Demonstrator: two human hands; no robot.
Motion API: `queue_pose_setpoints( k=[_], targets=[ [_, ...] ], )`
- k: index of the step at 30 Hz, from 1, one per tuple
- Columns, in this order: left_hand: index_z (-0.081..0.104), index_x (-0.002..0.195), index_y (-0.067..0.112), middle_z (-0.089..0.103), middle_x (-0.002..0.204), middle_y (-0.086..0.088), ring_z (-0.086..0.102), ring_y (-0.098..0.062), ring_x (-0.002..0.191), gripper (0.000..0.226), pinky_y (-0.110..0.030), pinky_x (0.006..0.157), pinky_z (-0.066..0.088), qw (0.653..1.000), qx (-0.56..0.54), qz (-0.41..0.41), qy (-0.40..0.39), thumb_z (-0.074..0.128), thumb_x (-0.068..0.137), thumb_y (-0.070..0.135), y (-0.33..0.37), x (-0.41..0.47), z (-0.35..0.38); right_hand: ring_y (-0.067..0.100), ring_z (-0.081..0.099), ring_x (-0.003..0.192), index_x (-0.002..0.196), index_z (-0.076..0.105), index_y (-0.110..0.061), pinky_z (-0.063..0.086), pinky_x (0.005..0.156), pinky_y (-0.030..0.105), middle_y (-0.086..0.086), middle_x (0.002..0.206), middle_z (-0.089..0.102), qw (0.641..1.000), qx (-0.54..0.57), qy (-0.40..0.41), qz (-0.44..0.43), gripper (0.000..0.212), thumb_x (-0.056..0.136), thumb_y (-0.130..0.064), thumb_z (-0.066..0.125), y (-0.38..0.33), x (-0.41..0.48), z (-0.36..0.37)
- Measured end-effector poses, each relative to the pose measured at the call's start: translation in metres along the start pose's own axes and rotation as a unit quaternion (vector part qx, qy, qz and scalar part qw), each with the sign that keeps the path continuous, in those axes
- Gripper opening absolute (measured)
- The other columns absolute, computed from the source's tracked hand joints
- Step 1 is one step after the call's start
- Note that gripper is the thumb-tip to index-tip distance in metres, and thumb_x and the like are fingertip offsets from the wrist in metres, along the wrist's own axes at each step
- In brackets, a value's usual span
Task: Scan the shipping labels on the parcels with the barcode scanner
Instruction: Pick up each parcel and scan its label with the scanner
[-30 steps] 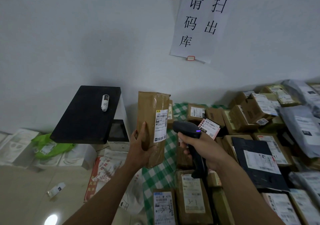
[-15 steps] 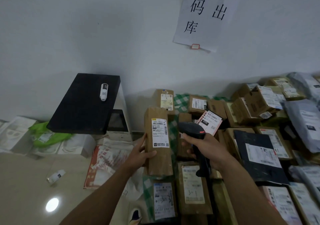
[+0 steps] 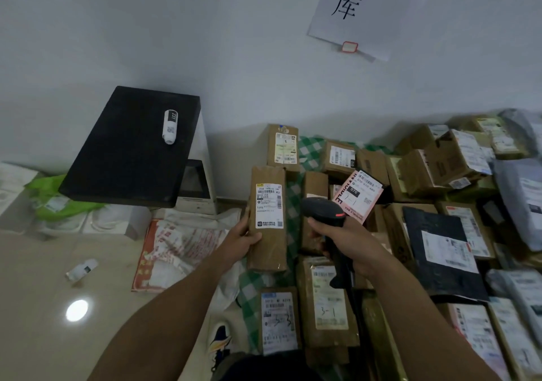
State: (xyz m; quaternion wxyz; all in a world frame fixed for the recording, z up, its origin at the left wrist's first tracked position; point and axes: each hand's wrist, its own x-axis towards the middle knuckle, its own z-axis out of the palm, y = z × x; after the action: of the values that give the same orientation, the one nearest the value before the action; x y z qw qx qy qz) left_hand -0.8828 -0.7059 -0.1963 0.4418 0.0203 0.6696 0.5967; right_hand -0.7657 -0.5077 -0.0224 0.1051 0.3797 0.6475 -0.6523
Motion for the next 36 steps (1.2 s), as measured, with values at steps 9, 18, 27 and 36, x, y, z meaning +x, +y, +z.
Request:
queue_pose_setpoints(
  k=[9, 18, 27, 36],
  targets=[
    [0.051, 0.134, 0.041, 0.06, 0.127, 0.018, 0.06, 0.001, 0.117, 0.047, -0.025, 0.088, 0.057, 0.972, 0.062, 0.148, 0.17, 0.074, 0.095, 0.029, -0.011, -0.043, 0.031, 0.016, 0.061, 0.063, 0.104, 0.072, -0.011, 0.049, 0.056, 0.028, 0.005, 0.079, 0.074, 1.0, 0.002, -0.011, 0.007, 0.012, 0.095, -0.019, 0.075, 0.029, -0.019, -0.007],
    [0.052, 0.109, 0.023, 0.058, 0.107, 0.008, 0.057, 0.003, 0.089, 0.042, -0.006, 0.068, 0.044, 0.977, 0.128, 0.026, 0.169, 0.085, 0.084, 0.016, -0.067, -0.138, 0.078, 0.017, 0.067, 0.067, 0.105, 0.071, -0.022, 0.053, 0.064, 0.032, 0.009, 0.094, 0.077, 0.998, -0.053, -0.035, 0.005, 0.012, 0.095, -0.025, 0.076, 0.081, -0.053, -0.014],
    [0.02, 0.148, 0.046, 0.066, 0.133, 0.012, 0.061, -0.01, 0.127, 0.13, -0.036, 0.099, 0.056, 0.987, 0.123, 0.096, 0.023, 0.103, 0.055, 0.01, -0.137, -0.122, 0.07, 0.019, 0.066, 0.067, 0.112, 0.071, -0.027, 0.051, 0.063, 0.033, 0.001, 0.086, 0.077, 0.999, -0.043, -0.018, 0.015, 0.021, 0.092, -0.031, 0.078, 0.119, -0.075, -0.005],
    [0.005, 0.153, 0.022, 0.053, 0.13, 0.004, 0.064, 0.01, 0.107, 0.119, -0.017, 0.079, 0.056, 0.997, 0.07, 0.032, -0.014, 0.08, 0.072, -0.022, -0.132, -0.146, 0.073, 0.016, 0.067, 0.069, 0.121, 0.071, -0.026, 0.056, 0.065, 0.029, 0.0, 0.09, 0.078, 0.999, -0.033, 0.007, 0.014, 0.032, 0.091, -0.029, 0.08, 0.136, -0.085, -0.002]
  ],
)
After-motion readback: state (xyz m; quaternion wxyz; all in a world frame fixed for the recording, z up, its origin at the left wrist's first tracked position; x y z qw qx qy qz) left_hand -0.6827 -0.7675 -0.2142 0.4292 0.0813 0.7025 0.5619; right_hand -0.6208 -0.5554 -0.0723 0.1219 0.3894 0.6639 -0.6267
